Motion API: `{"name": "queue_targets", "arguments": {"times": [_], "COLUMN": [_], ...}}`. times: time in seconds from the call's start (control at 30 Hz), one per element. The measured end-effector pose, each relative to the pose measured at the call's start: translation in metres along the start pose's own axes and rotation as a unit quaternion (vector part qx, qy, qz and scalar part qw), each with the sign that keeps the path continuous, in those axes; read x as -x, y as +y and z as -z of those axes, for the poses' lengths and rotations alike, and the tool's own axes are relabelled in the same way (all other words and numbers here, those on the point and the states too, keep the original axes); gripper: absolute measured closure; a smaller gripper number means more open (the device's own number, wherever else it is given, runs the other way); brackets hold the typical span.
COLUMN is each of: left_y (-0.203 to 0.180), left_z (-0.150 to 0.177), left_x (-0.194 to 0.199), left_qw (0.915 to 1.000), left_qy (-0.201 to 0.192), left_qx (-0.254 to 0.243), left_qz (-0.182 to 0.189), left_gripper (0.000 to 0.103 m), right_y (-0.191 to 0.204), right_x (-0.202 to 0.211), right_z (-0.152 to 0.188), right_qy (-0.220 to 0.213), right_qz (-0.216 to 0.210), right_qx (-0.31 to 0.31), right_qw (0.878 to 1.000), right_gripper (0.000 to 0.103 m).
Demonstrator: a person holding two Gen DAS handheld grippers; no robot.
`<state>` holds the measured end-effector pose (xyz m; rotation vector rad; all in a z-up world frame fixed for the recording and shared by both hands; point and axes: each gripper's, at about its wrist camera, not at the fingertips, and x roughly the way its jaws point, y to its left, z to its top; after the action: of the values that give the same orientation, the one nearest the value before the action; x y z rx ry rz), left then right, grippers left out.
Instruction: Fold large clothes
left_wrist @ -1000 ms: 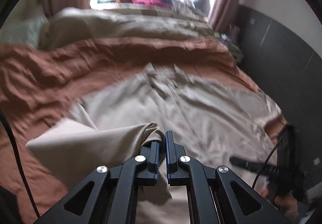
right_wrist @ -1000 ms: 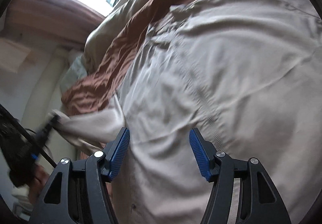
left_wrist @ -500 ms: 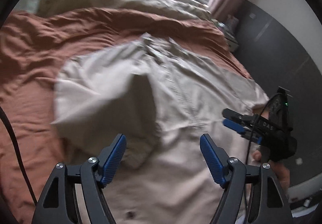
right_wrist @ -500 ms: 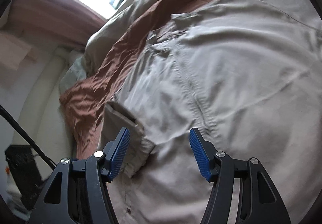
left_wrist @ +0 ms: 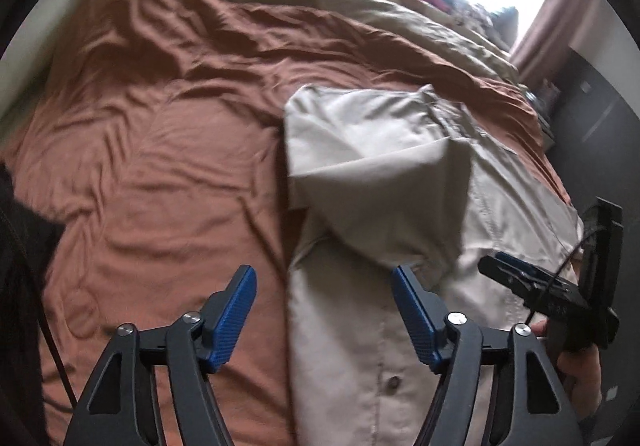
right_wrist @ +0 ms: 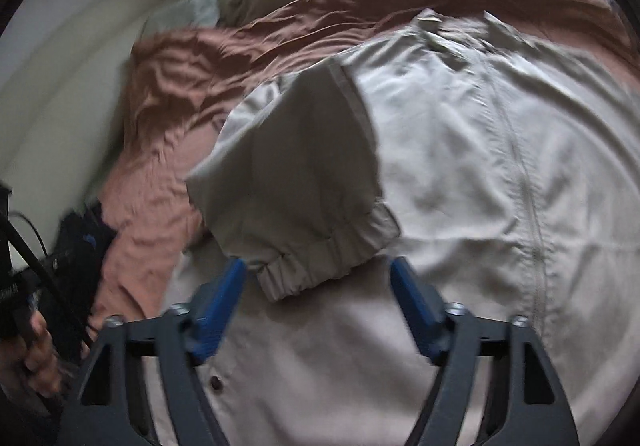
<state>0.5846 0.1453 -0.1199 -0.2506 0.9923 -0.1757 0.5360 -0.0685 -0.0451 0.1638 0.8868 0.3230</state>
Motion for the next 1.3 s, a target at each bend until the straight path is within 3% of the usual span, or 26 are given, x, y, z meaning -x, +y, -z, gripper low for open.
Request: {"name": "queue_targets", "arguments": {"times": [0.23, 0.4, 0.47, 0.5, 0.53, 0.6, 0.83, 1.03, 1.17, 1.3], "left_y": [0.029, 0.037, 0.037, 0.035, 0.033, 0.029, 0.013, 0.004, 0.005, 0.006], "left_z": [0.019, 0.026, 0.026, 0.025, 0.025, 0.022, 0.011, 0.002, -0.002, -0.006], "left_x": [-0.033, -0.050, -0.055, -0.058, -0.060, -0.066, -0.089, -0.112, -0.119, -0.119], "left_qw": [0.9991, 0.9985, 0.9985, 0.9985, 0.9986, 0.9987, 0.9983, 0.9968, 0.9963, 0.9961], "left_qy": [0.025, 0.038, 0.040, 0.041, 0.042, 0.044, 0.041, 0.050, 0.052, 0.044], "left_qx": [0.035, 0.041, 0.038, 0.035, 0.031, 0.024, -0.003, -0.020, -0.017, -0.016], "left_qz": [0.003, 0.003, 0.000, -0.004, -0.007, -0.011, -0.042, -0.060, -0.066, -0.075], "left_gripper": [0.047, 0.056, 0.056, 0.056, 0.056, 0.056, 0.056, 0.057, 0.082, 0.093], "right_y": [0.043, 0.049, 0.049, 0.048, 0.047, 0.041, 0.022, -0.021, -0.067, -0.106], "right_x": [-0.047, -0.087, -0.092, -0.090, -0.088, -0.079, -0.023, 0.033, 0.063, 0.077], "right_z": [0.003, 0.000, -0.002, -0.003, -0.005, -0.008, -0.020, -0.026, -0.021, -0.011], "right_qy": [0.034, 0.061, 0.057, 0.052, 0.048, 0.039, -0.031, -0.100, -0.133, -0.147], "right_qz": [0.064, 0.099, 0.113, 0.115, 0.110, 0.079, 0.005, -0.057, -0.079, -0.084], "right_qx": [0.088, 0.087, 0.093, 0.094, 0.089, 0.067, 0.014, -0.054, -0.108, -0.152], "right_qw": [0.994, 0.989, 0.988, 0.987, 0.989, 0.994, 0.999, 0.992, 0.982, 0.974], "right_gripper": [0.025, 0.026, 0.042, 0.062, 0.081, 0.086, 0.090, 0.090, 0.090, 0.091]}}
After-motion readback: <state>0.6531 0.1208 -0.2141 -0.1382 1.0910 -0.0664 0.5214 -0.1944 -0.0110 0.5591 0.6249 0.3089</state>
